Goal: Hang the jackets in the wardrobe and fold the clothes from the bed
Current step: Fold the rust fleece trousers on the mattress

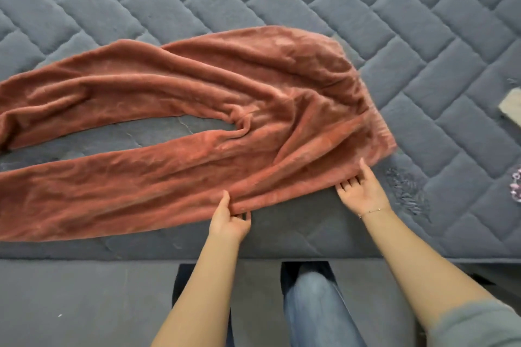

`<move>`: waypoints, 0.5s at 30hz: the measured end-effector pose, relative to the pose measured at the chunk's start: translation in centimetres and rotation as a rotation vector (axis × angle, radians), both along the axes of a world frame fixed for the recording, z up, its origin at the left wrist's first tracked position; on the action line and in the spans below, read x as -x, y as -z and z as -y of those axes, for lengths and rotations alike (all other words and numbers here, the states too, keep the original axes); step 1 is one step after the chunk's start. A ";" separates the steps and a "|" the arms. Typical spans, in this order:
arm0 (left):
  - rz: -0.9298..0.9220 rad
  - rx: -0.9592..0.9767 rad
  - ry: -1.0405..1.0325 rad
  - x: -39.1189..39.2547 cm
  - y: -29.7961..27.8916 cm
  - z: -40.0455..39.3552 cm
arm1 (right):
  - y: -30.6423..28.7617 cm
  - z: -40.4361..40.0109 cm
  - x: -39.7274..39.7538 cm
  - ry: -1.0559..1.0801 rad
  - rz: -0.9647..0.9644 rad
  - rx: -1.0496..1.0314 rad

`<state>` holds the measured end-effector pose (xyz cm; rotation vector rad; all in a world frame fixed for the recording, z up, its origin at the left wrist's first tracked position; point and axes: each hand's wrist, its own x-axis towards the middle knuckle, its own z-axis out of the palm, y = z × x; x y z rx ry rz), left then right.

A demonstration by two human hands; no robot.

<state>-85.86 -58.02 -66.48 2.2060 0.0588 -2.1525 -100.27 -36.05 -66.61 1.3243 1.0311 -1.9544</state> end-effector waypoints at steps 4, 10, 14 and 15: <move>0.031 0.096 -0.056 2.2 0.8 -4.4 | 0.7 -2.9 5.7 -0.083 -0.057 0.026; 0.123 0.171 -0.013 0.6 0.7 -6.6 | 2.0 -7.5 2.5 0.063 -0.058 -0.161; 0.261 0.123 0.076 -0.5 0.2 -6.9 | 2.8 -8.8 -0.4 0.055 0.068 -0.223; 0.297 0.115 0.086 -0.6 0.1 -6.6 | 2.7 -8.6 -0.2 0.050 0.078 -0.263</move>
